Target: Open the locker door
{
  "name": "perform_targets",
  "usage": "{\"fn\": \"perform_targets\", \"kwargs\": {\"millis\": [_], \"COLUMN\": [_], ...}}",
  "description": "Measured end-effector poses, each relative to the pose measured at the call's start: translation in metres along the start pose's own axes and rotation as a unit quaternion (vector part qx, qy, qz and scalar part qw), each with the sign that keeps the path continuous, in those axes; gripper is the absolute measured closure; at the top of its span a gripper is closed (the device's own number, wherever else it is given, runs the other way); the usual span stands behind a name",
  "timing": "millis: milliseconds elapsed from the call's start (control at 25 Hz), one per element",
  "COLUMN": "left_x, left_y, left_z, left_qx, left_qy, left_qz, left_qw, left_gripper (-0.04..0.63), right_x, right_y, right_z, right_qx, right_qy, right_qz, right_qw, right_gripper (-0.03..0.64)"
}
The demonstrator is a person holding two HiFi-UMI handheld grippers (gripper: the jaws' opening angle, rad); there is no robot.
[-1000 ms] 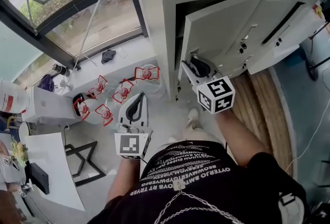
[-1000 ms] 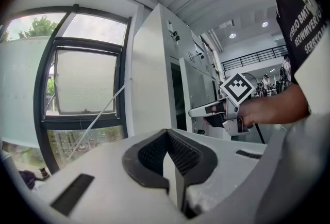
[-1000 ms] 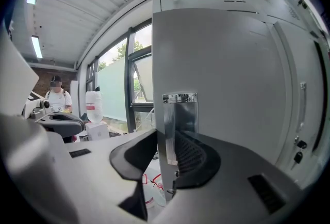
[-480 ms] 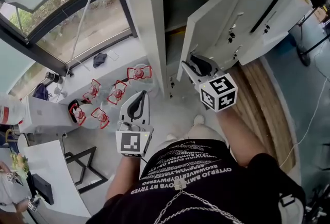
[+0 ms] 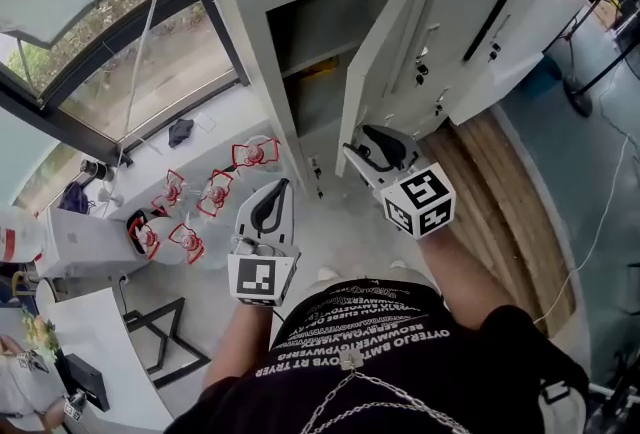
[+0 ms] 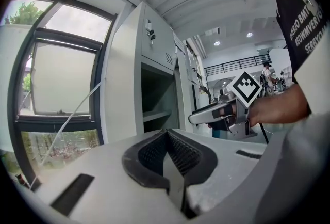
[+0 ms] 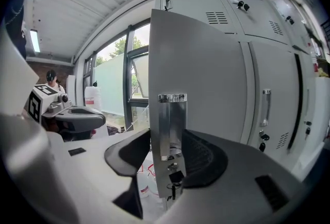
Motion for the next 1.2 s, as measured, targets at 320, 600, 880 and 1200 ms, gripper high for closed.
{"fn": "perform_targets", "kwargs": {"millis": [320, 600, 880, 1200], "left_x": [-0.010, -0.023, -0.035, -0.044], "left_y": [0.031, 0.051, 0.070, 0.078], "left_z": [0.050, 0.087, 0.124, 0.148], "left_qx": [0.013, 0.015, 0.010, -0.011], "left_qy": [-0.003, 0.008, 0.009, 0.012], "left_qz": [0.001, 0.001, -0.006, -0.011], "left_qw": [0.9999, 0.9999, 0.9999, 0.9998], "left_gripper": [0.598, 0.598, 0.598, 0.598], "right_x": [0.008, 0.013, 0.020, 0.027], "right_y": [-0.039, -0.069, -0.099, -0.123], "right_z": [0.022, 0.043, 0.070, 0.086], "right_qx": [-0.023, -0.043, -0.059, -0.086], "right_qy": [-0.008, -0.017, -0.029, -0.045], "right_qz": [-0.003, -0.004, 0.003, 0.011], "right_qw": [1.000, 0.999, 0.998, 0.995], "right_gripper": [0.412, 0.394, 0.421, 0.500]}}
Point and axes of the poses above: the fingertips, and each gripper's own axes: y forward along the fingers, z to its right, x out of its underside, the point moved 5 cm from there along -y, backward along the fingers, and after that the axes turned 5 degrees about y, right-handed, at the moved point
